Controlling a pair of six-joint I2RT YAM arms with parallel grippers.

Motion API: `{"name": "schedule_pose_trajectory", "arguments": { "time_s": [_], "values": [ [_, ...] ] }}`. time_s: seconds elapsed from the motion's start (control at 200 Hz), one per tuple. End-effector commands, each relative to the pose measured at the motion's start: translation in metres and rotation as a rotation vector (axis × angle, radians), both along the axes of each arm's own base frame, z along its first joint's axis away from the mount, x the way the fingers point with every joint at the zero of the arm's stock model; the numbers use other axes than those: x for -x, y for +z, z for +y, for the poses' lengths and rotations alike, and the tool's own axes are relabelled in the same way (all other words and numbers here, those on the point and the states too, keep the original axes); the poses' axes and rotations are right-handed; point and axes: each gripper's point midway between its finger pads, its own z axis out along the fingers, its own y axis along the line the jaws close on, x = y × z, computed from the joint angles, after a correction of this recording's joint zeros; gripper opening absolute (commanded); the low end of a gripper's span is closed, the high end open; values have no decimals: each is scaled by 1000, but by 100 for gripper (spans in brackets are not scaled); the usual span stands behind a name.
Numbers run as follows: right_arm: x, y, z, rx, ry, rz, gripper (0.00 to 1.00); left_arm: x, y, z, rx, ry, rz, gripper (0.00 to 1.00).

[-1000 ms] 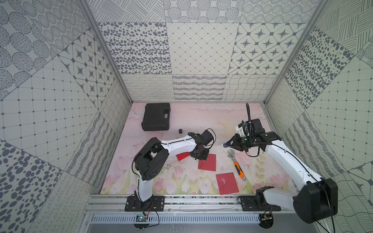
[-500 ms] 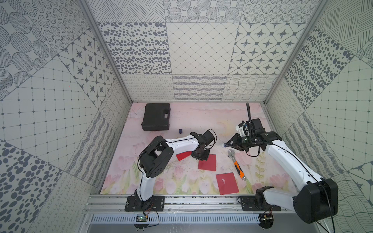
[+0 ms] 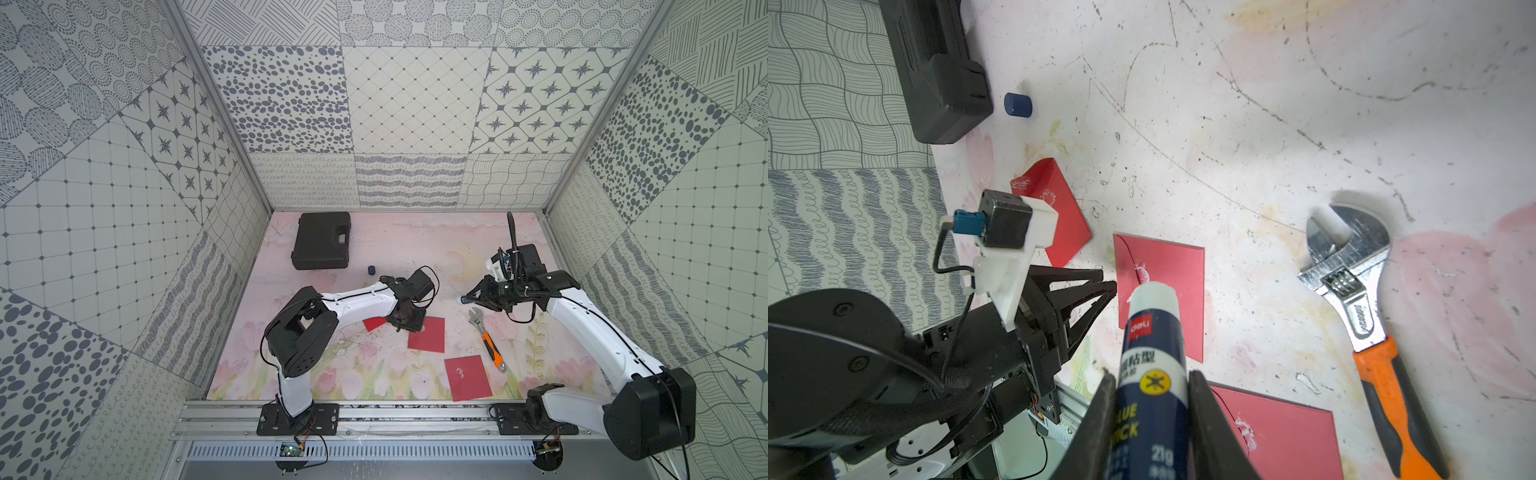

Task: Seal the envelope with a glue stick
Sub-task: Seal the envelope at the center of the board.

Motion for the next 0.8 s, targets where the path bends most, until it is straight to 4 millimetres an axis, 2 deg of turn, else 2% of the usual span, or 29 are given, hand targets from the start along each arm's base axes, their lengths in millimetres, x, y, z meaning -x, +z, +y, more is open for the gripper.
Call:
{"name": "schedule_pose_trajectory", "arguments": {
  "time_s": [0.0, 0.105, 0.26, 0.33, 0.415, 0.62, 0.796],
  "values": [
    [-6, 19, 0, -7, 2, -65, 0, 8, -4, 11, 18, 76, 40, 31],
    [-5, 19, 0, -7, 1, -63, 0, 16, -13, 12, 40, 97, 73, 34],
    [-4, 21, 0, -9, -1, -67, 0, 22, -23, 1, 95, 106, 129, 37],
    [-4, 22, 0, -9, -1, -68, 0, 18, -24, -12, 153, 104, 131, 36],
    [-3, 22, -1, -7, -1, -67, 0, 17, -27, -25, 196, 97, 152, 31],
    [-3, 24, 0, -12, 2, -71, 0, 11, -29, -63, 299, 68, 213, 29],
    [-2, 24, -1, -8, 3, -71, 0, 12, -28, -81, 343, 41, 255, 29]
  ]
}}
